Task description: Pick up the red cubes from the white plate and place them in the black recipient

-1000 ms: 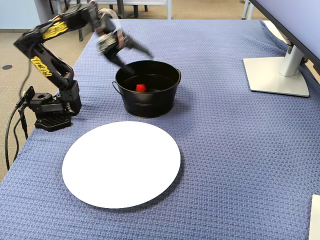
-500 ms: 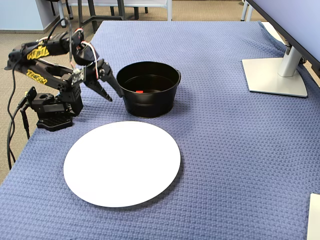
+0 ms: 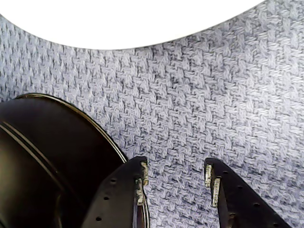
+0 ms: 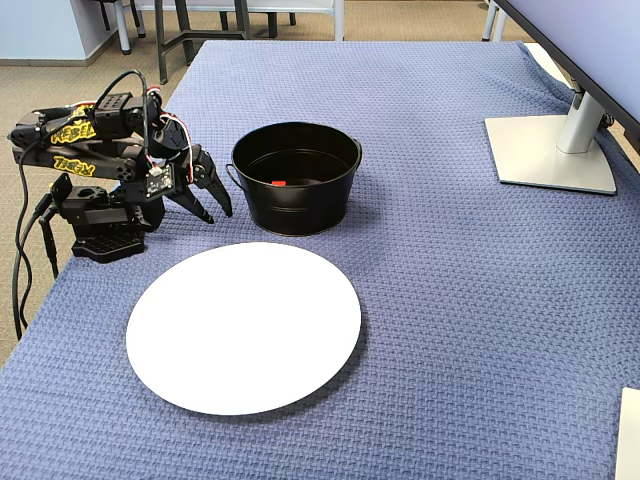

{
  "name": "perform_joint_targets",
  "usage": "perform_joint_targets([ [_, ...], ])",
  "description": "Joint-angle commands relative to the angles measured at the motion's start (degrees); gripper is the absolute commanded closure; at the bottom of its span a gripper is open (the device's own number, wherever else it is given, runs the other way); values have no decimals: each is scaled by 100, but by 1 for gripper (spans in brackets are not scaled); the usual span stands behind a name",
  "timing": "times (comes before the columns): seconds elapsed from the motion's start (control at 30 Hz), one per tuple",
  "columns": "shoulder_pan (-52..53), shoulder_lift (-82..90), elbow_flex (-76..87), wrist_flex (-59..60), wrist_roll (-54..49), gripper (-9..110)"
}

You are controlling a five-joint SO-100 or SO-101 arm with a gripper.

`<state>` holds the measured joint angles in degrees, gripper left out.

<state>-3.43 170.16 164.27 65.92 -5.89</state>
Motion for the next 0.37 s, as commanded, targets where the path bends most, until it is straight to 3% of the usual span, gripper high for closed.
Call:
perform_joint_targets([
  [0.0,105,79,9,-97,26,98],
  [0.33,149,176,44,-70,44,102],
])
